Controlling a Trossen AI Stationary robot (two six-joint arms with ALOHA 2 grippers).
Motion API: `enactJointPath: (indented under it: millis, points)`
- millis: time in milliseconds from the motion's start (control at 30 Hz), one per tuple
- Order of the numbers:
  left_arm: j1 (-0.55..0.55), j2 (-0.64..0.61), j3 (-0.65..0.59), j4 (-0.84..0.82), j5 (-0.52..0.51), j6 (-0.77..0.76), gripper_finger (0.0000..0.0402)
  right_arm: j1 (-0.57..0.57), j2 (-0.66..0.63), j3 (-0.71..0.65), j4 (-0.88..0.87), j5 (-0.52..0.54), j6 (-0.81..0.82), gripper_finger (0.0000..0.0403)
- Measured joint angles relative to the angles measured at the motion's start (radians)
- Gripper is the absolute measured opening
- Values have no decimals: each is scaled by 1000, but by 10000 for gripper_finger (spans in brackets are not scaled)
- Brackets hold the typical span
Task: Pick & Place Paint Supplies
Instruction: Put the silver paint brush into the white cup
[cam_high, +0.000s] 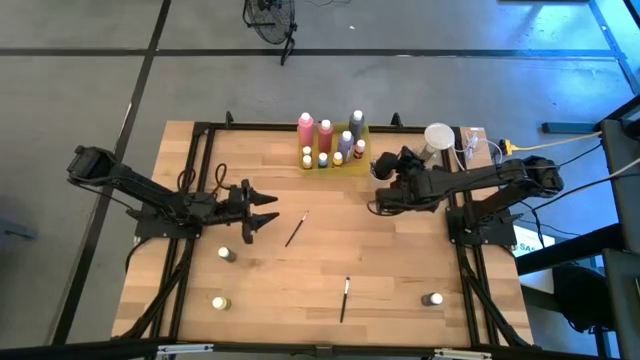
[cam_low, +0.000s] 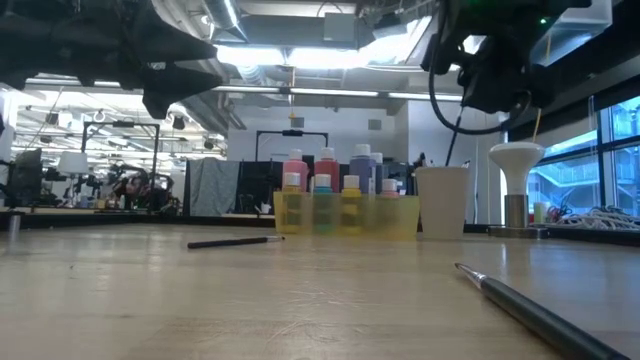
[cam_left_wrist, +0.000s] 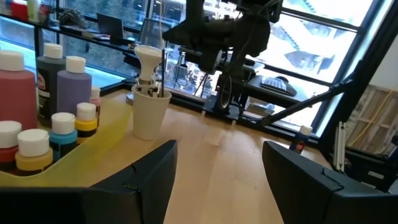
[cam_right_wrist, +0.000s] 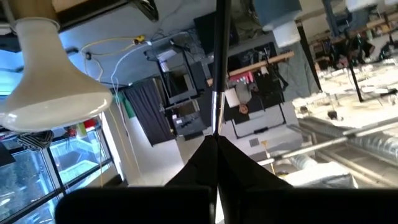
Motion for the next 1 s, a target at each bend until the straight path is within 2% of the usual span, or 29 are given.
enactJointPath:
  millis: [267, 733, 1000]
  points:
    - [0, 0, 0, 5, -2, 0, 232, -26, 30, 0, 1, -78, 4, 0]
    - [0, 0, 0, 3, -1, 0, 232, -25, 33, 0, 36, -100, 52, 2]
    - [0, 0, 0, 1, -1, 16, 232, -24, 33, 0, 29, -97, 91, 36]
